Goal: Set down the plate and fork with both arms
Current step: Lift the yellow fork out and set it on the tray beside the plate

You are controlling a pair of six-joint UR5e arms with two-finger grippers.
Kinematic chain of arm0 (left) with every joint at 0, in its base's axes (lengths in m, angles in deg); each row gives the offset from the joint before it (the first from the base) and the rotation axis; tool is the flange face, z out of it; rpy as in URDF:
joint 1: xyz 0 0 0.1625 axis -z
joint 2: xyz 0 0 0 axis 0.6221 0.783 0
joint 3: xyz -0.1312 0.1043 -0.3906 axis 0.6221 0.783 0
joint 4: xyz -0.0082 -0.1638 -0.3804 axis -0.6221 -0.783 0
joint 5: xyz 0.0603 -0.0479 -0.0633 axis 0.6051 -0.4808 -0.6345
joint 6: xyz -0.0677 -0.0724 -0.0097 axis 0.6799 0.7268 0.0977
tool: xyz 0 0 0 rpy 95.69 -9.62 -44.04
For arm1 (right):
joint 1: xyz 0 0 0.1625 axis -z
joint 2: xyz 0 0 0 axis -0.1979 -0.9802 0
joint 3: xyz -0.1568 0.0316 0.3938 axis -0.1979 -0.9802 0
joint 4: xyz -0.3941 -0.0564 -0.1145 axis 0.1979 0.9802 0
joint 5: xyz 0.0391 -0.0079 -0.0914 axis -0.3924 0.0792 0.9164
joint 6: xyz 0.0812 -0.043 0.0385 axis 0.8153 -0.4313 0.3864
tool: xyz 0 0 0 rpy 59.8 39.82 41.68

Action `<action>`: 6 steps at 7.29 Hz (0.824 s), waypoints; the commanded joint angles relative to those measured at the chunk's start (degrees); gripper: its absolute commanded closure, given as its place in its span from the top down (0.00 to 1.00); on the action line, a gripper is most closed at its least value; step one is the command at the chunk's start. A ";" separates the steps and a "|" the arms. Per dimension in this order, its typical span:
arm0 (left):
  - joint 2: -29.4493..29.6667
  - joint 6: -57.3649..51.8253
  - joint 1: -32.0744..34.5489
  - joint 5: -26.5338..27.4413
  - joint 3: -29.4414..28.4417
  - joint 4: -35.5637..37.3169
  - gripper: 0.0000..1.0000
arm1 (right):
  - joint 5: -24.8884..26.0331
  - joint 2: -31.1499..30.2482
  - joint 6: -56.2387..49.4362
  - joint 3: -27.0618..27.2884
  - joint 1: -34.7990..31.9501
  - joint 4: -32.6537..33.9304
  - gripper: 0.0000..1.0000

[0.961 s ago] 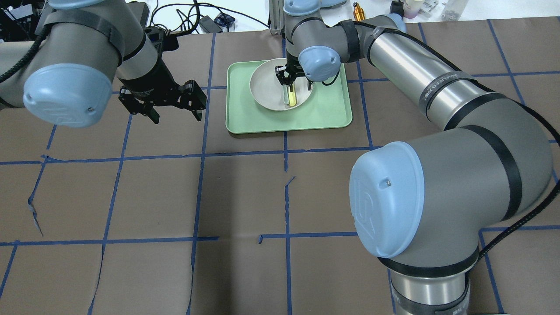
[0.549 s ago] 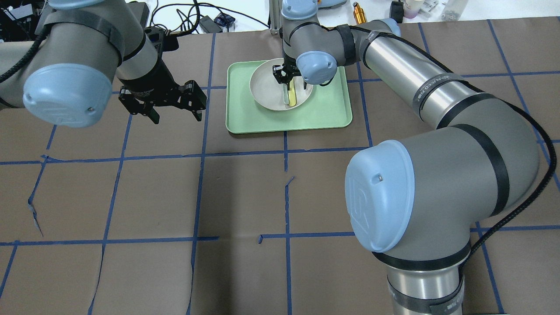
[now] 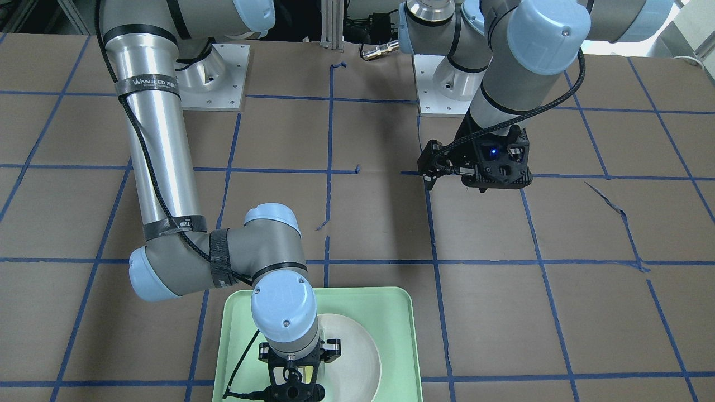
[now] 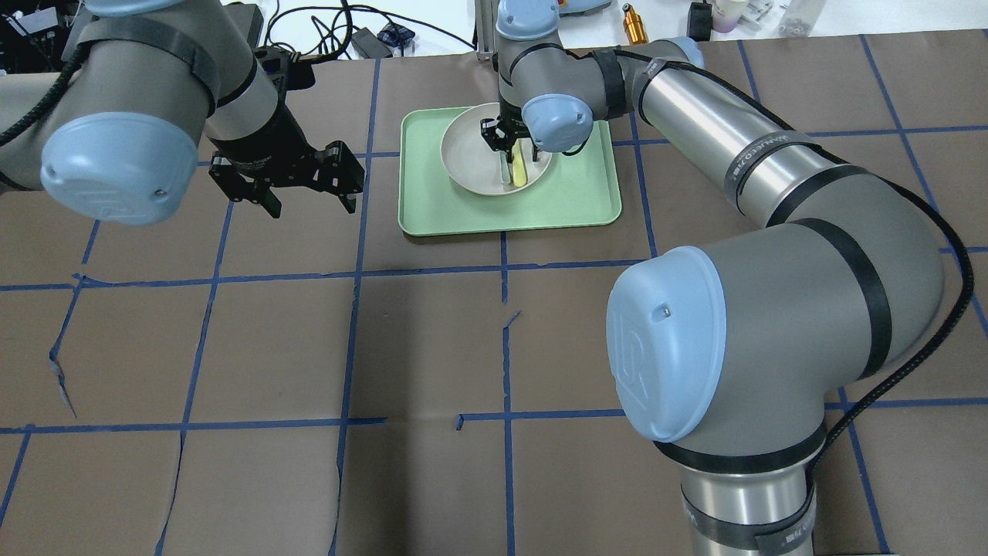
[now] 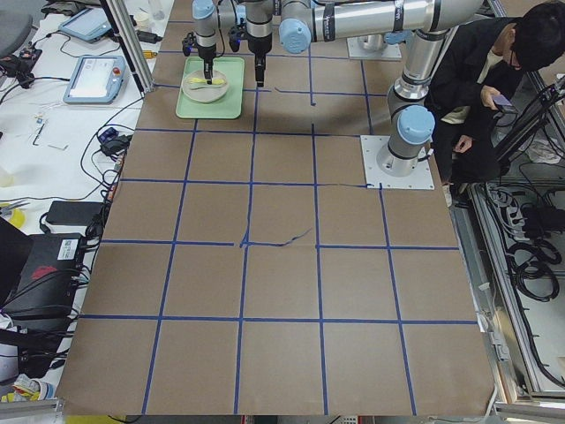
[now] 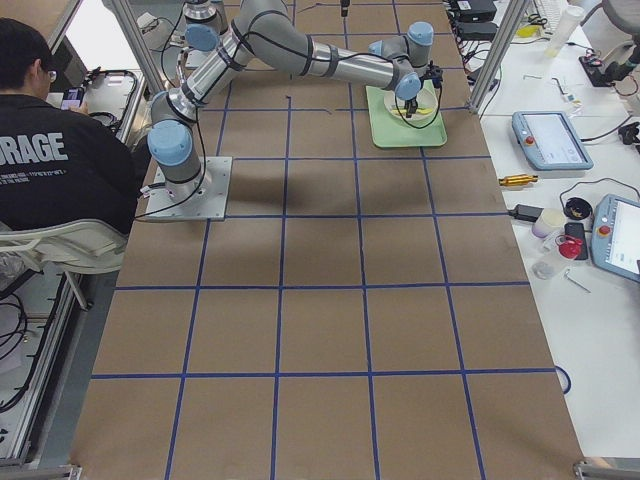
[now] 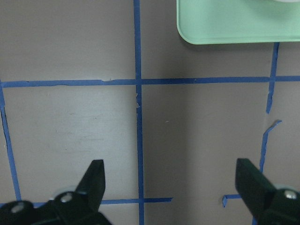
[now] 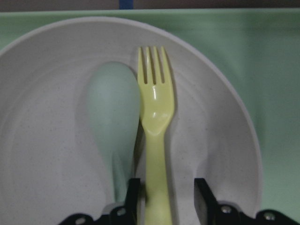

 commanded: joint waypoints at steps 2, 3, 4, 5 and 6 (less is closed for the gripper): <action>0.00 0.00 -0.06 0.00 -0.13 -0.06 1.00 | -1.15 0.02 0.42 0.18 0.00 0.15 0.25; 0.00 0.00 -0.06 0.00 -0.13 -0.06 1.00 | -1.15 0.02 0.42 0.27 0.00 0.15 0.15; 0.00 0.00 -0.06 0.00 -0.13 -0.06 1.00 | -1.06 0.02 0.34 0.18 0.00 0.15 0.07; 0.00 0.00 -0.06 0.00 -0.13 -0.06 1.00 | -0.97 -0.59 0.25 0.18 0.00 0.07 0.06; -0.09 0.00 -0.06 0.00 -0.13 -0.06 1.00 | -0.28 -2.77 -0.36 0.09 0.08 -0.19 0.06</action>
